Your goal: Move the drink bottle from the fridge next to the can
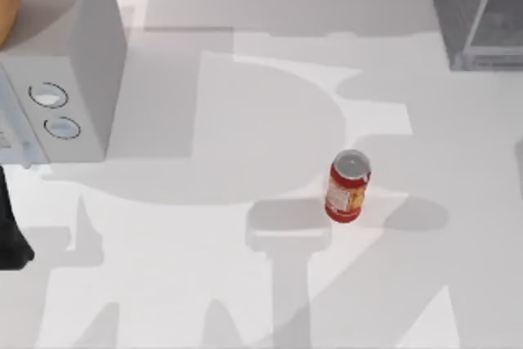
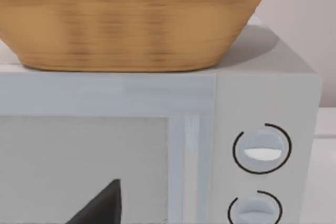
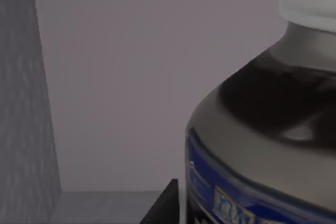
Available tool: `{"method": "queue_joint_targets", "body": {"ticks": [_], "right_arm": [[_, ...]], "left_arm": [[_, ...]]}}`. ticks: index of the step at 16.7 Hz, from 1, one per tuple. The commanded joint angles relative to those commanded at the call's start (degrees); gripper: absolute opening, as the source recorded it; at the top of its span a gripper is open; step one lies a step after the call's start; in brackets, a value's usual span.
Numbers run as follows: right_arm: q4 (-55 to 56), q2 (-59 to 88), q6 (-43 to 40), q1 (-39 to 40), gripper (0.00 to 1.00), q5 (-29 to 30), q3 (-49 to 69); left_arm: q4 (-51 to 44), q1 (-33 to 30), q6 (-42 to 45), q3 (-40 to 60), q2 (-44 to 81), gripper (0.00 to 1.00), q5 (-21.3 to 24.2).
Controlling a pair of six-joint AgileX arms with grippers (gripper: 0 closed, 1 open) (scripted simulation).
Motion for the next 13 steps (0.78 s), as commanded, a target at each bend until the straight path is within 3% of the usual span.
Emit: {"method": "queue_joint_targets", "body": {"ticks": [9,13], "right_arm": [[7.66,-19.02,0.08,-3.40,0.00,-3.89,-28.45],[9.36,-22.79,0.08,-4.11,0.00,-4.68,-32.67]], "left_arm": [[0.00,0.00,0.00,0.00,0.00,1.00,0.00],[0.00,0.00,0.00,0.00,0.00,1.00,0.00]]}}
